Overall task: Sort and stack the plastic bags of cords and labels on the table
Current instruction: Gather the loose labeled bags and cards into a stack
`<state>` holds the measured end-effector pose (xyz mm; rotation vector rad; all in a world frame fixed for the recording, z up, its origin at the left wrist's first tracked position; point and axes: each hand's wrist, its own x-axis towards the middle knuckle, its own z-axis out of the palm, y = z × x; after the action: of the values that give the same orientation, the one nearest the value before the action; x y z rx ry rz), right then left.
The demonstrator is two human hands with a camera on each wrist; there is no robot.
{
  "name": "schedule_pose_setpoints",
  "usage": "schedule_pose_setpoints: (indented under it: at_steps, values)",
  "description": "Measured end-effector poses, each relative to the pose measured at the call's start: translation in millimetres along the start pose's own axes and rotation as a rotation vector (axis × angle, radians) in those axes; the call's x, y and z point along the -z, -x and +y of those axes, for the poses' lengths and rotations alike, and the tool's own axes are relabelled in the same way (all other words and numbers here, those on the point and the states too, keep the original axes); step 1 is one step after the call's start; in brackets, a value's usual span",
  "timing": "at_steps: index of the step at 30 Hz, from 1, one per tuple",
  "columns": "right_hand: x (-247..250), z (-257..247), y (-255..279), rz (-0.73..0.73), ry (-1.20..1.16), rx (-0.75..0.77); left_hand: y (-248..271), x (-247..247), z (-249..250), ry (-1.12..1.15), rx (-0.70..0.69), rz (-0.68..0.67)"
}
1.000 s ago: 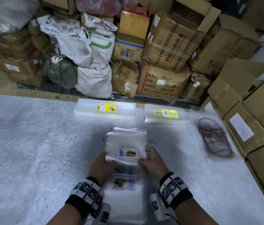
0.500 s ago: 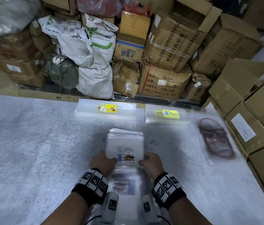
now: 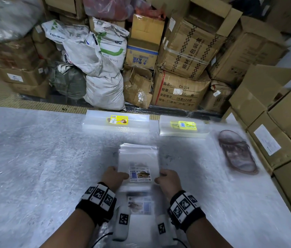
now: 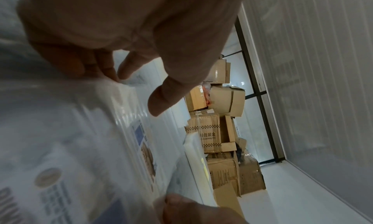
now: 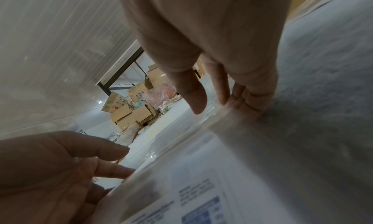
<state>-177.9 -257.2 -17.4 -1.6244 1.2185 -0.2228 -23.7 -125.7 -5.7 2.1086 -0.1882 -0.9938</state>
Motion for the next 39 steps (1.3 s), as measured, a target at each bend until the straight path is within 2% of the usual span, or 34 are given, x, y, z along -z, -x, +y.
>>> schedule_pose_setpoints:
  at_steps: [7, 11, 14, 16, 18, 20, 23, 26, 28, 30, 34, 36, 39]
  values:
    - [4.5, 2.4, 0.9, -0.002, -0.06, -0.007, 0.4, 1.9, -2.0, 0.126, -0.008, -0.062]
    - [4.7, 2.7, 1.8, -0.013, -0.097, -0.025, 0.9, -1.6, -3.4, 0.099, -0.04, -0.049]
    - [6.0, -2.0, 6.6, 0.002, -0.129, -0.027, 13.5, 0.1, 3.6, 0.204, -0.071, -0.031]
    - [7.9, -1.6, 7.3, 0.008, -0.146, -0.029, 14.2, -0.5, 3.0, 0.366, -0.053, -0.079]
    - [8.6, 0.1, 6.5, -0.006, -0.159, -0.019, 17.8, -0.6, 1.8, 0.557, 0.008, -0.182]
    - [8.4, 0.8, 6.2, -0.001, -0.157, -0.022, 25.2, 0.9, 0.5, 0.64, 0.032, -0.285]
    - [8.8, 2.4, 5.8, -0.009, -0.207, -0.035, 32.0, -0.3, -3.4, 0.605, -0.114, -0.356]
    - [9.5, 3.3, 8.2, -0.071, -0.209, -0.014, 44.2, 2.7, 1.3, 0.46, -0.271, -0.373]
    - [11.1, 0.3, 10.4, -0.134, -0.281, -0.042, 50.9, 5.1, 5.8, 0.415, -0.312, -0.389]
    - [15.6, -3.3, 11.8, -0.172, -0.379, -0.092, 52.1, 8.6, 6.9, 0.451, -0.291, -0.42]
    - [18.0, -1.0, 15.5, -0.32, -0.504, -0.141, 48.7, 12.1, 1.4, 0.77, -0.159, -0.509]
    - [11.7, 0.5, 19.4, -0.312, -0.507, -0.11, 44.5, 10.6, -4.3, 0.82, -0.102, -0.469]
    - [0.6, -0.1, 21.7, -0.254, -0.425, -0.051, 38.3, 7.7, -18.3, 0.777, -0.037, -0.363]
